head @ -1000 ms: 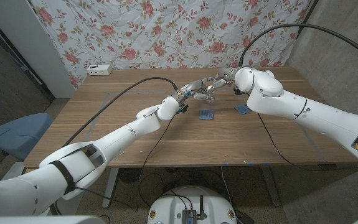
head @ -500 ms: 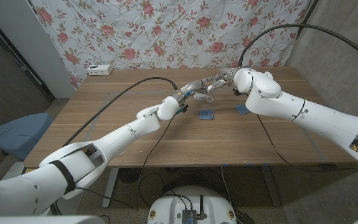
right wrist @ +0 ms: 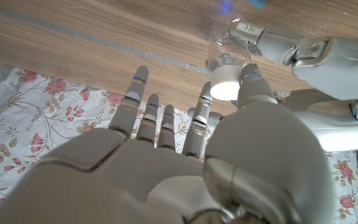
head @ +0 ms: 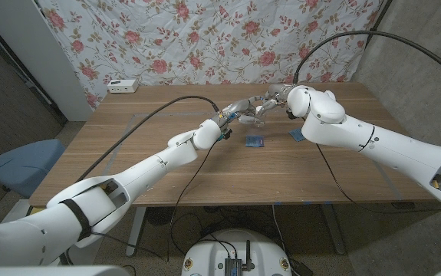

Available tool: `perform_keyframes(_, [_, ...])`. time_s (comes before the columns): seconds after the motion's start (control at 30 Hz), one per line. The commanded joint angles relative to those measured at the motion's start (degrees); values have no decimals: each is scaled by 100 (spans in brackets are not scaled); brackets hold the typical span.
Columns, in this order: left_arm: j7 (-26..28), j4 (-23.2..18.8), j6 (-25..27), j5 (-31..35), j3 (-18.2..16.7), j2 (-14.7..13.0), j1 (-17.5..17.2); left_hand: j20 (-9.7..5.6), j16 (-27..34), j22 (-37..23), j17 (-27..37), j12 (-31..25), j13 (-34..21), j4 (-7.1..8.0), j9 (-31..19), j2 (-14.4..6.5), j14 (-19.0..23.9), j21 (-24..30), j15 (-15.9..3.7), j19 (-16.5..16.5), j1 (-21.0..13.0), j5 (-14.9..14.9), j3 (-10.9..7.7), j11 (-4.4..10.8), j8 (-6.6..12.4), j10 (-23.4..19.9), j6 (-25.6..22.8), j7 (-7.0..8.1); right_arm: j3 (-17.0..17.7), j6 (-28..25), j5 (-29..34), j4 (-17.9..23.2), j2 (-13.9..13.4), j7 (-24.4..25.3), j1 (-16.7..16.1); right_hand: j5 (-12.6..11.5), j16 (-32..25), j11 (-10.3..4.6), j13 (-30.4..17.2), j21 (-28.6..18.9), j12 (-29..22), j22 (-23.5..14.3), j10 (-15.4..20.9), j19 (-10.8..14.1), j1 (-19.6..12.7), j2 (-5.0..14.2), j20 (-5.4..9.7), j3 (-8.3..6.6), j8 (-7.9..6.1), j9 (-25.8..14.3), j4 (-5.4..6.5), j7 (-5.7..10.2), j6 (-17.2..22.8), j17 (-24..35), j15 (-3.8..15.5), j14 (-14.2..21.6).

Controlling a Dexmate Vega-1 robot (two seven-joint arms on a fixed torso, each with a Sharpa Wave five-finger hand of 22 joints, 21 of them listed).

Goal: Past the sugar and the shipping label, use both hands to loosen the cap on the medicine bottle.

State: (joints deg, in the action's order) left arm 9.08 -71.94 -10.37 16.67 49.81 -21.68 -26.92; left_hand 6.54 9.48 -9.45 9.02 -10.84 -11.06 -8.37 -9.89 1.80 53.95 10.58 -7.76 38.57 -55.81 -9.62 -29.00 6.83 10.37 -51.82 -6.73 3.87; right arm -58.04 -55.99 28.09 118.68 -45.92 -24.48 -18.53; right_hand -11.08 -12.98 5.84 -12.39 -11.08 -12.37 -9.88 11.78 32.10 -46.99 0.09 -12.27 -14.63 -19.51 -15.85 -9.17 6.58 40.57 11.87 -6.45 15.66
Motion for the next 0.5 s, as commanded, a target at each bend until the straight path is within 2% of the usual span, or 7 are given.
perform_keyframes(0.03, [-17,-28,13,-10,-15,-11,-25,-24,43,-9,13,-45,-22,-9,-8,-28,44,6,-297,-13,7,-38,-57,113,22,-181,-12,16,2,-45,56,21,19,20,-38,7,-38,-13,-26,-48,-16,-10,38,49,-62,10,10,-59,-58,-15,1,13,106,20,-7,48])
perform_keyframes(0.17, [-25,-19,10,-18,-16,-10,-27,-21,44,-9,14,-47,-22,-8,-8,-24,45,7,-296,-9,11,-37,-61,116,22,-187,-13,19,-3,-86,78,21,35,43,-48,11,-41,-35,-26,-48,-13,-10,45,63,-97,27,9,-89,-71,-14,-7,34,126,25,40,61])
perform_keyframes(0.37, [-30,-11,2,-33,-23,-12,-33,-20,44,-10,13,-45,-23,-8,-8,-23,46,7,-296,-9,14,-38,-70,136,21,-183,-10,21,34,-93,53,24,44,110,-89,1,-54,-65,-24,-40,-11,-8,81,79,-230,111,7,-195,-111,-7,-34,162,200,38,110,103])
perform_keyframes(0.5, [-31,6,-13,-38,-23,-9,-27,-21,43,-10,13,-45,-23,-8,-9,-20,46,8,-293,-8,17,-37,-74,138,23,-183,-15,23,54,-101,22,20,55,145,-107,-1,-60,-98,-23,-40,-16,-8,109,93,-280,125,11,-231,-124,-2,-46,175,223,42,154,126])
